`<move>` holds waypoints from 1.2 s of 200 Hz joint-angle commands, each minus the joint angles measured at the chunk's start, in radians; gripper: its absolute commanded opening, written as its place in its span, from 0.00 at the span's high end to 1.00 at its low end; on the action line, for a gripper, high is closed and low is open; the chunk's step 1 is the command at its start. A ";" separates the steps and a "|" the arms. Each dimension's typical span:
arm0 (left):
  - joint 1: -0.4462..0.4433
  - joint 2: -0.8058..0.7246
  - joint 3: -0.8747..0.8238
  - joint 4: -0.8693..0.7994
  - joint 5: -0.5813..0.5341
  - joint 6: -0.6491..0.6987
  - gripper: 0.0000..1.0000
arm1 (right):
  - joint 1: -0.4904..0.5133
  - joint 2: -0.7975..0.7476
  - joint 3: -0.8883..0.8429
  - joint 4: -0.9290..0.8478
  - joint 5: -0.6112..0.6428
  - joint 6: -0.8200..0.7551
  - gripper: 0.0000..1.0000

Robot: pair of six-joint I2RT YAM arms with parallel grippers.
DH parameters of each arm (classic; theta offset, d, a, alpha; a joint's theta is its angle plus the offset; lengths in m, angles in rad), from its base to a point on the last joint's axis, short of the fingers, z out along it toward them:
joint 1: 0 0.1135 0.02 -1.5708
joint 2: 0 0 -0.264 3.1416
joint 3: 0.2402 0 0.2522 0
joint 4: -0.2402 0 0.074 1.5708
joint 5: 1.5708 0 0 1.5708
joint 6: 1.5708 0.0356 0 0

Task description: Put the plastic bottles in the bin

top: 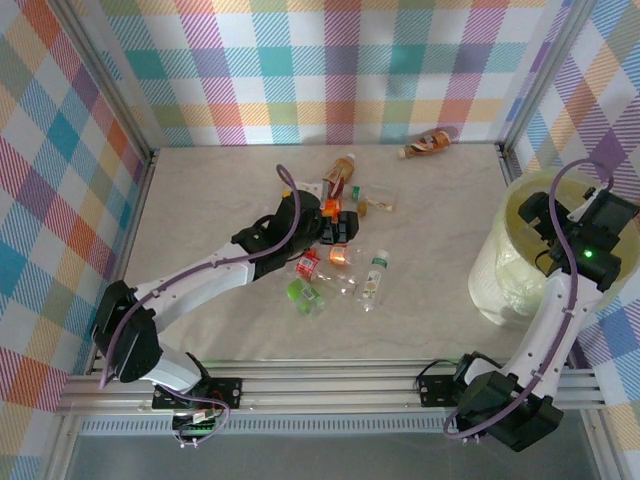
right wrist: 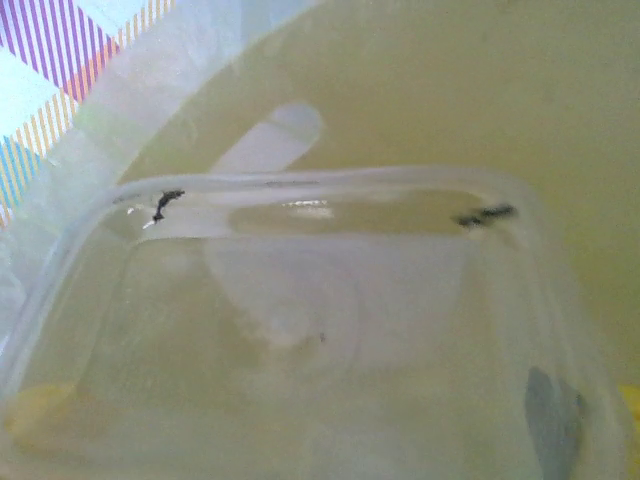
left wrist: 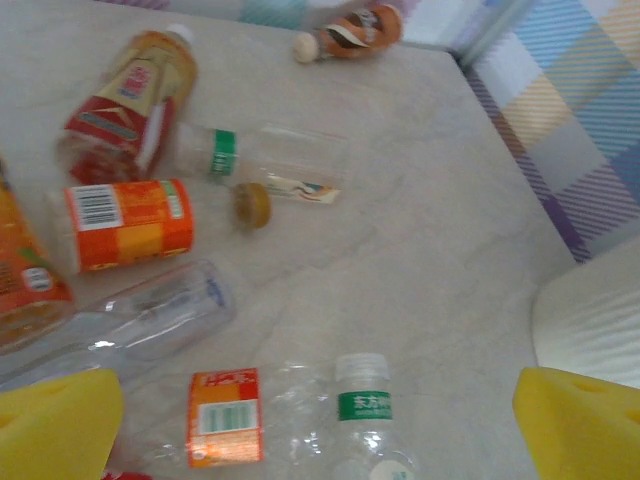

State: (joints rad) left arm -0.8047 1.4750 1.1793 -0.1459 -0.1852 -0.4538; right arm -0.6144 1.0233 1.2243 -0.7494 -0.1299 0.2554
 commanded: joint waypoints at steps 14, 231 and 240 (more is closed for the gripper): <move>0.005 -0.065 -0.039 -0.061 -0.164 -0.070 0.00 | -0.002 -0.024 0.076 0.005 -0.007 0.001 0.00; 0.110 -0.195 -0.146 -0.337 -0.385 -0.377 0.00 | 0.040 -0.080 0.198 0.005 -0.247 0.050 0.00; 0.127 -0.218 -0.170 -0.356 -0.389 -0.415 0.00 | 0.056 -0.090 0.171 0.061 -0.370 0.071 0.00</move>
State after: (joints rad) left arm -0.7158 1.3312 1.0592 -0.4099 -0.5022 -0.7601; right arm -0.5911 0.9596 1.4010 -0.7860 -0.2569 0.2718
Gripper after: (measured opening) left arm 0.998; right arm 0.996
